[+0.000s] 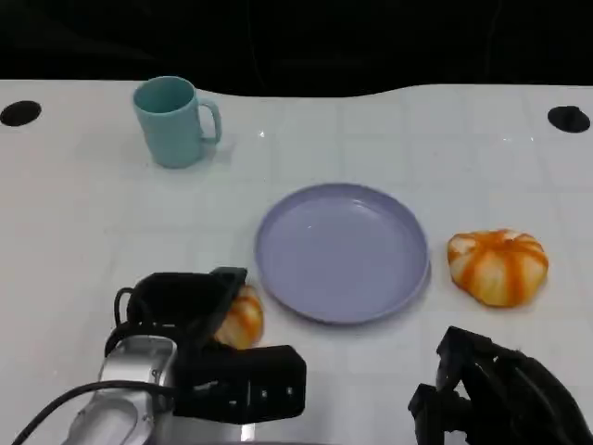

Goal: Grasp the bread from the table and place it into the plate.

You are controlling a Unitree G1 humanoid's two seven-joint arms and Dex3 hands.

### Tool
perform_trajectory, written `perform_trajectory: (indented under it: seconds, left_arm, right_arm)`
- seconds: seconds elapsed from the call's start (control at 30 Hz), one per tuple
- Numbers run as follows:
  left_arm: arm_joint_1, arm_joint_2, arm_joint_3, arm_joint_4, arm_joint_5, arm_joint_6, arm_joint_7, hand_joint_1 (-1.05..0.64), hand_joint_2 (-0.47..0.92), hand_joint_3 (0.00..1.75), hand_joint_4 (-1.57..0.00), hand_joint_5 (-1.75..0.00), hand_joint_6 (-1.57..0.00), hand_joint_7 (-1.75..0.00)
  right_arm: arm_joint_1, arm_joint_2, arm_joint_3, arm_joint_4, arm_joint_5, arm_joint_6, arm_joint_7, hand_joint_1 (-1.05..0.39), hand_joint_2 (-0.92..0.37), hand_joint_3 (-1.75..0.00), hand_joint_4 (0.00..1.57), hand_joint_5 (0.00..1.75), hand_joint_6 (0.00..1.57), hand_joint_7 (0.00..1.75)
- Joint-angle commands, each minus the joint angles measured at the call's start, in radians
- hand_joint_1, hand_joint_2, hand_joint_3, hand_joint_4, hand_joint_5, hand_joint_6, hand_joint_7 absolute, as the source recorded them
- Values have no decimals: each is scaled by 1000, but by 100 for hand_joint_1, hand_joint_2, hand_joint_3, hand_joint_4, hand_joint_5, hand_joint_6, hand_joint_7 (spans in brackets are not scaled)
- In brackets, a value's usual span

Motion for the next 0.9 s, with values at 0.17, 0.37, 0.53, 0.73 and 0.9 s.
perform_trajectory:
  seconds: [0.17,0.37,0.53,0.73,0.9]
  left_arm:
    - [-25,33,-39,138,-2,-26,115,-32,83,1,-73,-15,-52,-5]
    - [-46,39,-49,280,-29,-142,333,-22,85,1,-75,-135,-104,-9]
    - [-85,47,-87,413,-17,-206,462,-31,92,1,-89,-135,-120,-5]
    - [-115,47,-135,506,-5,-210,543,-33,92,14,-76,-170,-126,-4]
    - [-126,42,-132,552,-42,-251,605,-28,92,17,-77,-175,-127,-26]
  right_arm:
    - [6,-14,-4,-13,1,-1,-2,-76,-92,-21,92,158,80,139]
    - [5,-16,-4,-14,2,-1,1,-75,-92,-21,91,159,80,140]
    - [7,-17,-4,-16,2,0,0,-76,-92,-21,91,159,79,140]
    - [9,-20,-6,-21,7,10,-5,-76,-92,-20,91,159,79,141]
    - [10,-21,-10,-24,9,14,-6,-76,-92,-20,91,159,79,141]
